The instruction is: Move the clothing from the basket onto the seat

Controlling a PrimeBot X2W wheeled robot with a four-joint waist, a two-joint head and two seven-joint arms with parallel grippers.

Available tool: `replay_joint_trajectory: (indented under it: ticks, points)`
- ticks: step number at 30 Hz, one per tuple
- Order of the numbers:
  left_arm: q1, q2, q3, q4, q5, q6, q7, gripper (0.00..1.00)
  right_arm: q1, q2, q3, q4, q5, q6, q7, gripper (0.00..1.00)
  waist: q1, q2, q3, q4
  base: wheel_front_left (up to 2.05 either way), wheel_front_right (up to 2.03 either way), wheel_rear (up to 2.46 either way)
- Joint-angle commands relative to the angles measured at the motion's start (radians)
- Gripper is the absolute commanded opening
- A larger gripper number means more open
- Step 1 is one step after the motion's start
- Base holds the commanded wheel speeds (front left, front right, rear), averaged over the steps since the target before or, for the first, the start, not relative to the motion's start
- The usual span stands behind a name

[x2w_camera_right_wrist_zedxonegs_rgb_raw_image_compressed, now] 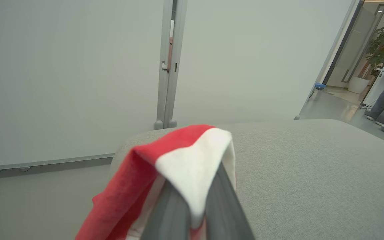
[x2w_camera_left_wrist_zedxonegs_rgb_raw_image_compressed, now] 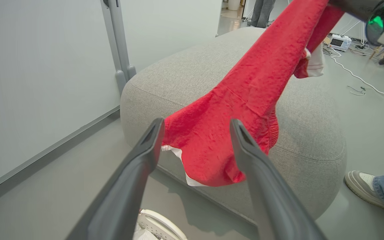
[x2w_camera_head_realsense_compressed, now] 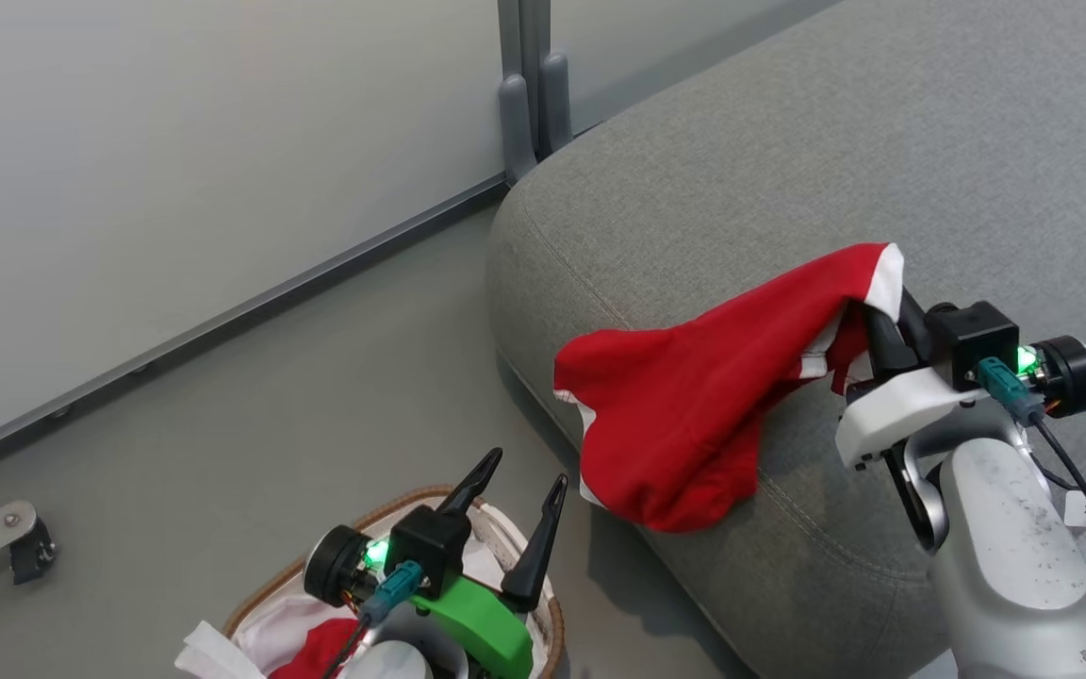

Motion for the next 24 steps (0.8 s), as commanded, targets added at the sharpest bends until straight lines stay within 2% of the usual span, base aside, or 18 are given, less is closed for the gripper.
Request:
replay_joint_trajectory:
  ticks: [1,8,11,18,24]
  points:
    - [-0.014,0.003,0.000,0.001,0.011,-0.003,0.000,1.00,-0.018,-0.002,-0.011,-0.009,0.006,-0.001,-0.002,0.00,0.0000,0.0000,0.046,0.001,0.00,0.00,0.00]
    - [-0.064,0.025,-0.016,-0.001,0.030,-0.004,0.000,1.00,-0.142,-0.004,-0.066,-0.046,-0.037,-0.001,-0.002,0.00,0.0000,0.0000,0.158,0.076,0.00,0.00,0.00]
    - [-0.094,0.041,-0.025,-0.010,0.037,-0.004,0.000,1.00,-0.232,-0.026,-0.088,-0.057,-0.055,-0.001,-0.002,0.00,0.0000,0.0000,0.219,0.115,0.00,0.00,0.00]
    - [-0.175,0.076,-0.030,-0.041,0.056,-0.004,0.000,1.00,-0.515,-0.145,-0.154,-0.036,-0.089,-0.001,-0.002,0.00,0.0000,0.0000,0.380,0.203,0.00,0.00,0.00]
    - [-0.263,0.080,-0.037,-0.085,0.079,-0.004,0.000,1.00,-0.713,-0.240,-0.248,0.059,-0.128,-0.001,-0.001,0.00,0.0000,0.0000,0.522,0.274,0.00,0.00,0.00]
